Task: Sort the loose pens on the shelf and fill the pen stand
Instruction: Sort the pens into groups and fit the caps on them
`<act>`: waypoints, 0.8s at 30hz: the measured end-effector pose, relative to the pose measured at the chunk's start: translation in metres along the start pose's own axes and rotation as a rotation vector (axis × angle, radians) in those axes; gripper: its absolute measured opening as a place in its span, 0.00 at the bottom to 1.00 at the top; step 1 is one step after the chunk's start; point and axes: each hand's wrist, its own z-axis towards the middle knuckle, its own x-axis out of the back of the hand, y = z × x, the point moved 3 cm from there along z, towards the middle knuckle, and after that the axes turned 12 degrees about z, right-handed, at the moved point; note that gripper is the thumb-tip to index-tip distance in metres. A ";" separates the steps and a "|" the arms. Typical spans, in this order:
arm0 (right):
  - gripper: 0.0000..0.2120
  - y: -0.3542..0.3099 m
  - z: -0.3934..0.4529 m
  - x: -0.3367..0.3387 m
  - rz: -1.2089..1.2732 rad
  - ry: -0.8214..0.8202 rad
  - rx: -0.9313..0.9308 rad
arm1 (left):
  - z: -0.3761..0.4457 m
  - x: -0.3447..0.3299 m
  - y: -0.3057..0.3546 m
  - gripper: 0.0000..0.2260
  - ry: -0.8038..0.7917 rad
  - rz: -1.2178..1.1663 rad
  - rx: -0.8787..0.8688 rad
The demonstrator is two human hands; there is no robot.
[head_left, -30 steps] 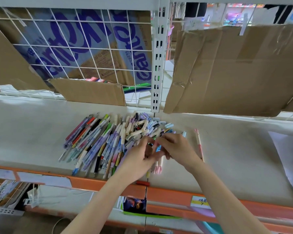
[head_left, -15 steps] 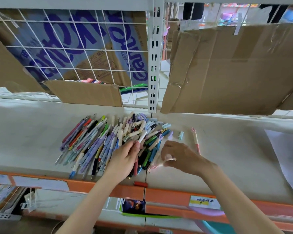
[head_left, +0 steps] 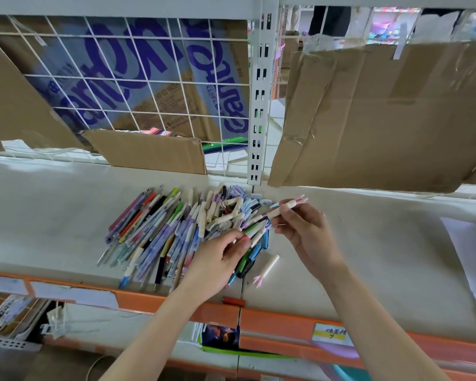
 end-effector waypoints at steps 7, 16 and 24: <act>0.03 0.013 -0.011 -0.014 -0.154 -0.116 -0.020 | 0.003 0.000 0.009 0.08 -0.016 -0.075 0.012; 0.07 0.019 -0.022 -0.014 -0.109 -0.061 -0.003 | 0.001 -0.018 0.021 0.08 -0.347 -0.920 0.397; 0.09 0.008 -0.008 -0.003 -0.364 -0.003 0.044 | 0.022 -0.025 0.033 0.15 -0.146 -0.335 0.157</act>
